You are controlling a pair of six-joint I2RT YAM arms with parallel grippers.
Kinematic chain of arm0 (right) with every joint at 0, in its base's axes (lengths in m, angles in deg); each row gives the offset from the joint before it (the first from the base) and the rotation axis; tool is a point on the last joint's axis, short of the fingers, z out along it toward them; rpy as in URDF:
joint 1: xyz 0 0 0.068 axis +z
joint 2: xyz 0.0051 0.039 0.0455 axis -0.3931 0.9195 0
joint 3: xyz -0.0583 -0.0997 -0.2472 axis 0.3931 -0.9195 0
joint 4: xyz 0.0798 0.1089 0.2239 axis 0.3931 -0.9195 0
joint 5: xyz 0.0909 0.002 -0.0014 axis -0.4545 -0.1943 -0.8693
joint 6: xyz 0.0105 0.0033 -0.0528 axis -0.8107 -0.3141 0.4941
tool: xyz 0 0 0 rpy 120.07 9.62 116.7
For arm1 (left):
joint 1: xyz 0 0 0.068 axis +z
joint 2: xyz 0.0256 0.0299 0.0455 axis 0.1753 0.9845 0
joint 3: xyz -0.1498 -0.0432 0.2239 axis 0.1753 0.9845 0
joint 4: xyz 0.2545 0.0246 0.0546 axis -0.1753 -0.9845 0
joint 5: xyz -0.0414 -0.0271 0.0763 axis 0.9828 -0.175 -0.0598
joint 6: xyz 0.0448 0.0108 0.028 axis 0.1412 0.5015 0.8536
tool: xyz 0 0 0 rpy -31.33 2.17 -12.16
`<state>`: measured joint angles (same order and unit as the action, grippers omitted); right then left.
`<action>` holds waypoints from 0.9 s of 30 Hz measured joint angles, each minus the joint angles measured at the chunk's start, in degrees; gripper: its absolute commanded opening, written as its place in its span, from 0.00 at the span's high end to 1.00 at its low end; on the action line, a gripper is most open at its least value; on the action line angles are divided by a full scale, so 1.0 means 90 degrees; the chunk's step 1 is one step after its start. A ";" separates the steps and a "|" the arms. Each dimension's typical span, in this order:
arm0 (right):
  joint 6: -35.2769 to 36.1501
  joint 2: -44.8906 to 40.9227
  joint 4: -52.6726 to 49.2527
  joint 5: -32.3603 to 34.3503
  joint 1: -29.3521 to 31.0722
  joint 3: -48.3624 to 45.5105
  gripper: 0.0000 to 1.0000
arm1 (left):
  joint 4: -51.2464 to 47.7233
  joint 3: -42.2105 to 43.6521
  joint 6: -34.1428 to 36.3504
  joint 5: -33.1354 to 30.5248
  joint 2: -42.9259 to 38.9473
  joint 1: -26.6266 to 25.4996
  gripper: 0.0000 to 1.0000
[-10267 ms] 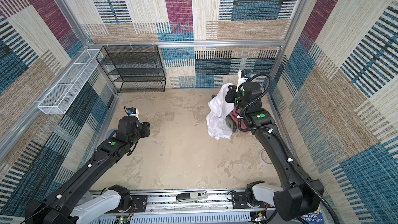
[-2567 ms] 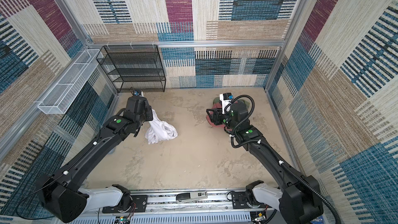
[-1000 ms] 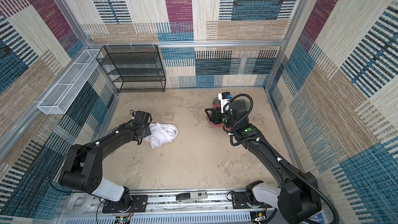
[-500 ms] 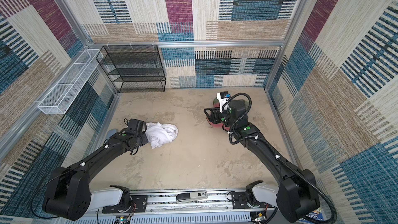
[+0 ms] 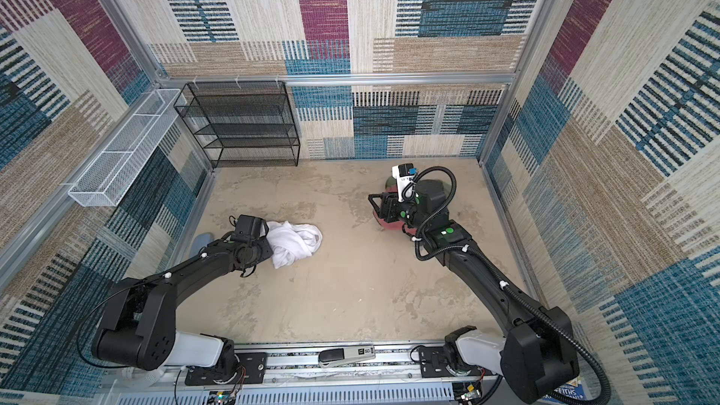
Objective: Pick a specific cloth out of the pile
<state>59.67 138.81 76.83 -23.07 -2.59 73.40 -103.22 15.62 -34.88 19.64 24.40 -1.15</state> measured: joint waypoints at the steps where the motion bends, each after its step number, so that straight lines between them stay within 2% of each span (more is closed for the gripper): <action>1: 0.0000 -0.0019 0.0000 0.0000 0.0000 -0.0024 0.45 | 0.0029 0.0000 0.0000 0.0000 0.0046 0.0034 0.74; 7: -0.0007 -0.0019 -0.0005 0.0000 0.0000 -0.0068 0.45 | 0.0296 0.0158 0.0002 0.0172 0.0194 0.0282 0.74; 17: -0.0027 0.0039 -0.0051 0.0000 0.0000 0.0019 0.45 | 0.0767 0.0279 0.0049 0.0522 0.0231 0.0362 0.66; 27: -0.0056 0.0039 -0.0051 0.0000 0.0000 0.0010 0.45 | 0.1010 0.0296 0.0104 0.0709 0.0294 0.0359 0.71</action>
<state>59.16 139.16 76.38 -23.07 -2.59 73.49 -94.13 18.28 -33.94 26.02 27.04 2.08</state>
